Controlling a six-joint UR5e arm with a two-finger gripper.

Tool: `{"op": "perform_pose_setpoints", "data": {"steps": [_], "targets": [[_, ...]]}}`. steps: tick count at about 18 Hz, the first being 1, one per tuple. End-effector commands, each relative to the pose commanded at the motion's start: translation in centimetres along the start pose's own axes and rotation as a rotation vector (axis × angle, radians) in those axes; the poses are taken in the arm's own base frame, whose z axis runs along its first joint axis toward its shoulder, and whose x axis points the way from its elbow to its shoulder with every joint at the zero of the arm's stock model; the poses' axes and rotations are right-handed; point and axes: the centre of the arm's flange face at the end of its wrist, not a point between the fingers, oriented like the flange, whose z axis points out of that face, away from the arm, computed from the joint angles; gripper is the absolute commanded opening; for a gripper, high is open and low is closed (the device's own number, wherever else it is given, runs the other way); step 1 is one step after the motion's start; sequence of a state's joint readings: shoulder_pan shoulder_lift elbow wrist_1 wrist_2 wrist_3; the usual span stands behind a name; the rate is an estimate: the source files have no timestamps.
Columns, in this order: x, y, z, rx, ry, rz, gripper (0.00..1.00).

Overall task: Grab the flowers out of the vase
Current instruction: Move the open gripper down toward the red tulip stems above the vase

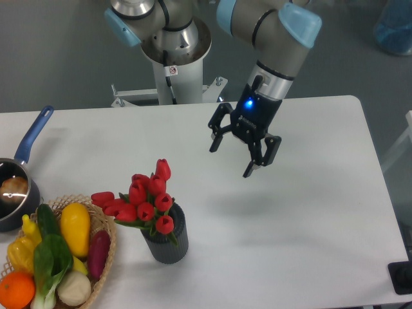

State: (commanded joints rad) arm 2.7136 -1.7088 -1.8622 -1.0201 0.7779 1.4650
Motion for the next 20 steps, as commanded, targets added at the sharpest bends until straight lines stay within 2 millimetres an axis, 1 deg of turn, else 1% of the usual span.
{"op": "perform_pose_setpoints", "data": {"steps": [1, 7, 14, 15, 17, 20], "targets": [[0.1, -0.2, 0.6, 0.014, 0.012, 0.002, 1.0], [0.6, 0.0, 3.5, 0.052, 0.072, -0.009, 1.0], [1.6, -0.7, 5.0, 0.076, 0.107, -0.009, 1.0], [1.5, -0.6, 5.3, 0.091, 0.115, -0.014, 1.0], [1.5, -1.1, 6.0, 0.157, 0.137, -0.036, 1.0], [1.5, -1.3, 6.2, 0.191, 0.146, -0.045, 1.0]]}}
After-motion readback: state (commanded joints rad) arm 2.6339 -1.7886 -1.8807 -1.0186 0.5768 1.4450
